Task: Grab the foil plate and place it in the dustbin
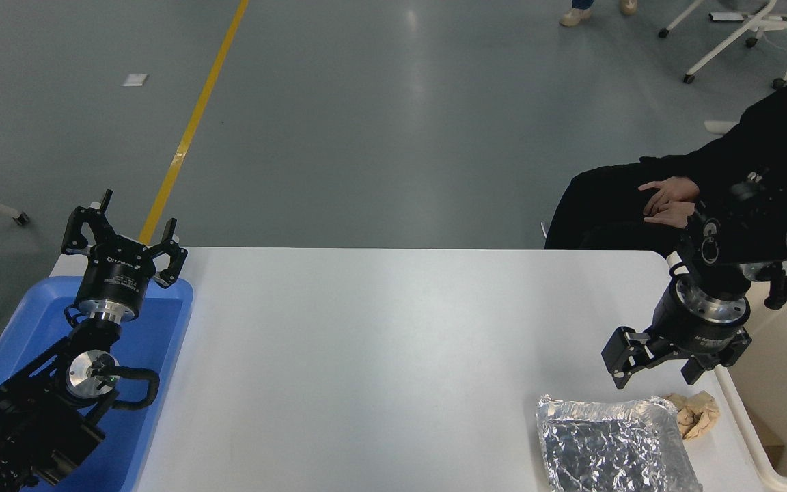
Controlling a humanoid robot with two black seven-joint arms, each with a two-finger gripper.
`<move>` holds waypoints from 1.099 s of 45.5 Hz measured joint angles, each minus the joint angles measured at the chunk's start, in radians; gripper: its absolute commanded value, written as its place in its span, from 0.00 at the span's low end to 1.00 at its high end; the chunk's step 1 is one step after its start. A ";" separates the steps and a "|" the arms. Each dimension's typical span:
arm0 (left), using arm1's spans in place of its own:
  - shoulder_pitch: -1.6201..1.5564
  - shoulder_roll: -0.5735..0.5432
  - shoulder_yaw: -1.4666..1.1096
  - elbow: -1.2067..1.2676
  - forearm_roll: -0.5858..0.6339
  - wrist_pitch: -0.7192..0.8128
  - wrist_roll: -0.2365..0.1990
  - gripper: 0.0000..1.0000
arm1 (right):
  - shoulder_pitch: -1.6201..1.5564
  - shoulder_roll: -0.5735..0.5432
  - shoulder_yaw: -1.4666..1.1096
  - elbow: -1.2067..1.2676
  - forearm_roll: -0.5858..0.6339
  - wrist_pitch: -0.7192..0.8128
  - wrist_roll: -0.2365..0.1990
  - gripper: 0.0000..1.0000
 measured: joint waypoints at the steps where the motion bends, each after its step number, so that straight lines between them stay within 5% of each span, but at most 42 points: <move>1: 0.000 0.000 0.000 0.000 0.000 0.000 0.000 0.99 | -0.004 -0.002 0.000 0.000 -0.001 -0.005 0.000 0.94; 22: 0.000 0.000 -0.001 0.000 0.000 -0.002 0.000 0.99 | -0.236 -0.054 0.031 -0.024 -0.073 -0.157 0.001 0.90; 31: 0.000 0.000 -0.001 0.000 0.000 -0.002 0.000 0.99 | -0.331 -0.047 0.053 -0.070 -0.095 -0.228 0.000 0.76; 38: 0.000 0.000 -0.001 0.000 0.000 -0.002 0.000 0.99 | -0.373 -0.036 0.063 -0.099 -0.101 -0.263 0.001 0.74; 45: 0.000 0.000 -0.001 0.000 0.000 -0.002 0.000 0.99 | -0.396 -0.030 0.081 -0.120 -0.099 -0.283 0.001 0.52; 50: 0.000 0.000 -0.001 0.000 0.000 -0.002 0.000 0.99 | -0.409 -0.028 0.089 -0.129 -0.095 -0.290 0.001 0.46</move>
